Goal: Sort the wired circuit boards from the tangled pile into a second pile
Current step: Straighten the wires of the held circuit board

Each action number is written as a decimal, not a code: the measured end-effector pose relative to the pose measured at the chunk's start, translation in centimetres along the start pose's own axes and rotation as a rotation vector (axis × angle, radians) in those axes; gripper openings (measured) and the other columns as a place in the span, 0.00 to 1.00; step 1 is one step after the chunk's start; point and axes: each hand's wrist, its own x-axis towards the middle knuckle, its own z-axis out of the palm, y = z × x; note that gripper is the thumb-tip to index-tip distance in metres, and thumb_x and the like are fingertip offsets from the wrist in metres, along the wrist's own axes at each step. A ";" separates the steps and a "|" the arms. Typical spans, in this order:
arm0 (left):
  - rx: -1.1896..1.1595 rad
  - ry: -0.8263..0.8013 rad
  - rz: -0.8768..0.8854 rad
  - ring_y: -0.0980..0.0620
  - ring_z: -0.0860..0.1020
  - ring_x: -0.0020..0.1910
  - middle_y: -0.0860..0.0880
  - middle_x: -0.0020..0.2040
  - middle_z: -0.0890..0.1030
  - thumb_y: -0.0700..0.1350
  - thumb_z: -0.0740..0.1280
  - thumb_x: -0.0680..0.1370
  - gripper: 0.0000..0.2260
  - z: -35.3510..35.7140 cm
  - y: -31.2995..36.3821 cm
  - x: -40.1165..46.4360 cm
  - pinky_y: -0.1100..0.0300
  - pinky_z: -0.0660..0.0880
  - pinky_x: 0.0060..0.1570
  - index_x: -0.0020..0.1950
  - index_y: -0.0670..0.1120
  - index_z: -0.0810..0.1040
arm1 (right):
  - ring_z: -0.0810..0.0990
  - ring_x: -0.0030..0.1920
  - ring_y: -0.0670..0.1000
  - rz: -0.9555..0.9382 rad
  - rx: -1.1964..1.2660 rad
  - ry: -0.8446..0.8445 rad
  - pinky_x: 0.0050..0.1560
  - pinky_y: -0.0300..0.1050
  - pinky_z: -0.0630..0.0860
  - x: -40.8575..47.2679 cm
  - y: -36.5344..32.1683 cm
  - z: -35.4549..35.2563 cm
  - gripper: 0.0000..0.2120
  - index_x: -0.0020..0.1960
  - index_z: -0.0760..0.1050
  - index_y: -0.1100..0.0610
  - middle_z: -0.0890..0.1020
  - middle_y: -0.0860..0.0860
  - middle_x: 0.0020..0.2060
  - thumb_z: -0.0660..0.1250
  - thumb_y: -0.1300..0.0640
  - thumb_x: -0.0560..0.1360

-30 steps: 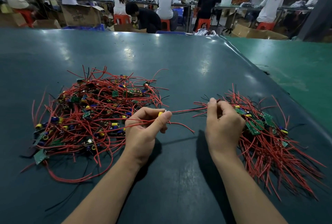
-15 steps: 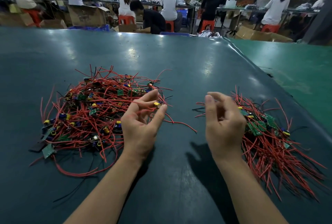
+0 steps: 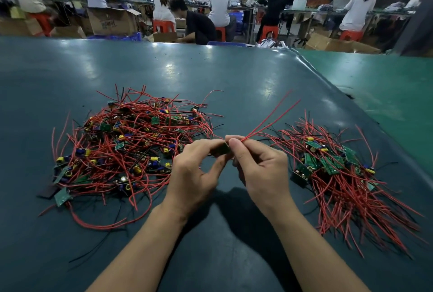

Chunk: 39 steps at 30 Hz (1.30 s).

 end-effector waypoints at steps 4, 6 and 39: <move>0.021 0.009 -0.019 0.49 0.82 0.47 0.48 0.47 0.84 0.37 0.73 0.74 0.08 0.1 0.0 0.0 0.49 0.79 0.48 0.52 0.40 0.82 | 0.69 0.24 0.42 0.128 0.140 0.092 0.26 0.31 0.66 0.4 0.0 -0.3 0.08 0.38 0.84 0.56 0.78 0.47 0.26 0.72 0.62 0.75; 0.026 0.025 -0.034 0.49 0.82 0.45 0.49 0.45 0.84 0.36 0.75 0.73 0.07 0.1 0.0 -0.1 0.50 0.79 0.47 0.51 0.40 0.83 | 0.65 0.22 0.44 0.170 0.175 0.213 0.23 0.34 0.63 1.1 0.1 -0.8 0.11 0.34 0.83 0.55 0.76 0.49 0.24 0.73 0.60 0.75; 0.418 0.111 0.064 0.47 0.72 0.66 0.49 0.64 0.78 0.46 0.70 0.76 0.20 -0.2 -0.4 0.3 0.44 0.66 0.64 0.67 0.45 0.77 | 0.73 0.24 0.46 -0.101 -0.154 0.255 0.25 0.42 0.71 0.7 0.2 -1.3 0.11 0.41 0.76 0.49 0.78 0.48 0.27 0.63 0.45 0.78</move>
